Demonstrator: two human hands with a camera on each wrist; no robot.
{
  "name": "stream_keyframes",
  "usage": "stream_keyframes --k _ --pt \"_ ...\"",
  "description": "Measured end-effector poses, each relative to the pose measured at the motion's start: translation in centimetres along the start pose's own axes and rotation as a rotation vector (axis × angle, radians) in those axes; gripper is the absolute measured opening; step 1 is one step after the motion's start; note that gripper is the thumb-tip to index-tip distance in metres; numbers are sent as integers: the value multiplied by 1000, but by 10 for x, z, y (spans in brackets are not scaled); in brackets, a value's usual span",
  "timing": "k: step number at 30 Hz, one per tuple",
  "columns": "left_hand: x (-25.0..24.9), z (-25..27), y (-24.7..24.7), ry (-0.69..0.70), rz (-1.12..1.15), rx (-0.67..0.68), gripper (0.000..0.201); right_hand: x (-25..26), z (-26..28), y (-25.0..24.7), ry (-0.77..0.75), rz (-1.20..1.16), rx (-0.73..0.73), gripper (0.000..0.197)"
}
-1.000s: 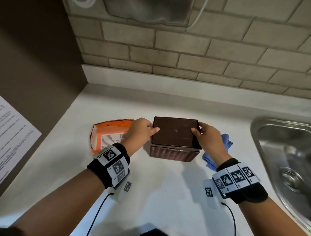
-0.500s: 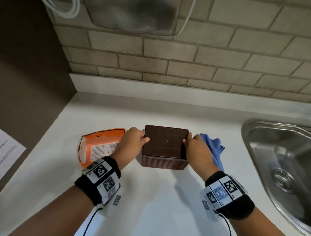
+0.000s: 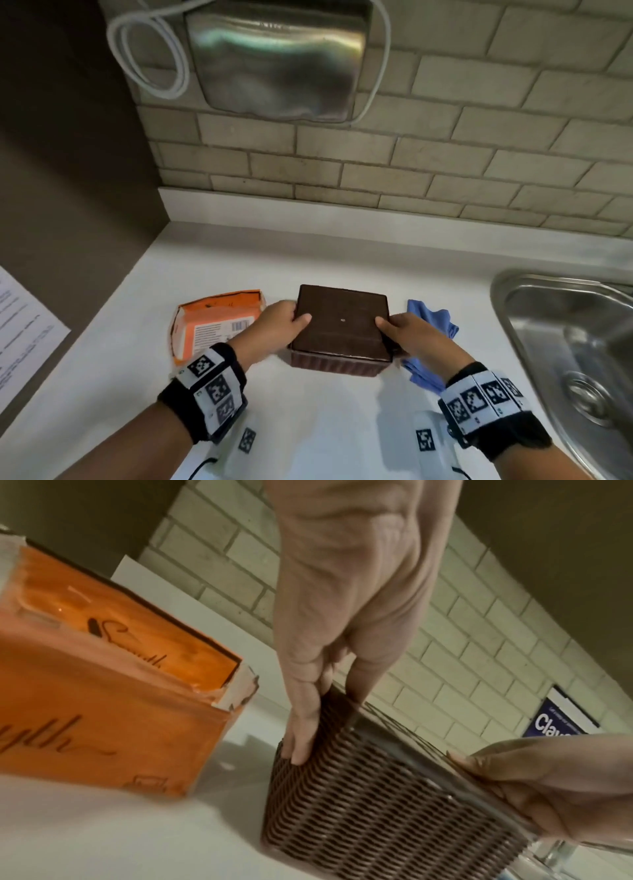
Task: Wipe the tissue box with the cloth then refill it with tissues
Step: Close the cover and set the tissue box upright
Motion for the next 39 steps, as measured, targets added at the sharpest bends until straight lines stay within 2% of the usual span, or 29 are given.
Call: stream_keyframes --k 2,5,7,10,11,14,16,20,24,28,33,39 --pt "1 8 -4 27 74 -63 19 -3 4 0 -60 -61 -22 33" --pt "-2 28 -5 89 245 -137 16 -8 15 5 -115 -269 -30 15" --pt "-8 43 -1 131 393 -152 21 -7 28 12 -119 -358 -102 19" --pt "-10 53 5 81 570 -222 45 3 44 20 -99 -513 -226 49" --pt "-8 53 8 58 636 -261 53 4 46 21 -82 -599 -280 52" --pt "-9 55 16 33 812 -359 54 7 47 28 -60 -761 -377 44" --pt "-14 57 19 73 882 -327 46 5 48 34 -83 -759 -372 42" --pt "-14 62 16 179 879 -207 48 -6 46 47 -151 -803 -357 16" --pt "-2 61 13 207 842 -247 46 -15 50 63 -290 -868 -314 28" --pt "8 63 18 232 769 -238 43 -26 44 74 -345 -829 -340 51" --pt "20 62 26 238 674 -221 71 -39 39 82 -338 -775 -369 76" --pt "35 62 35 166 717 -193 70 -42 42 80 -376 -584 -447 65"
Point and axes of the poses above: each hand's wrist, its own z-axis away from the middle knuckle, its own y-axis out of the palm, x = y × z, the point moved 2 cm from there along -z, towards the middle knuckle, and after that the axes turned 6 degrees about z, right-handed, at the moved point
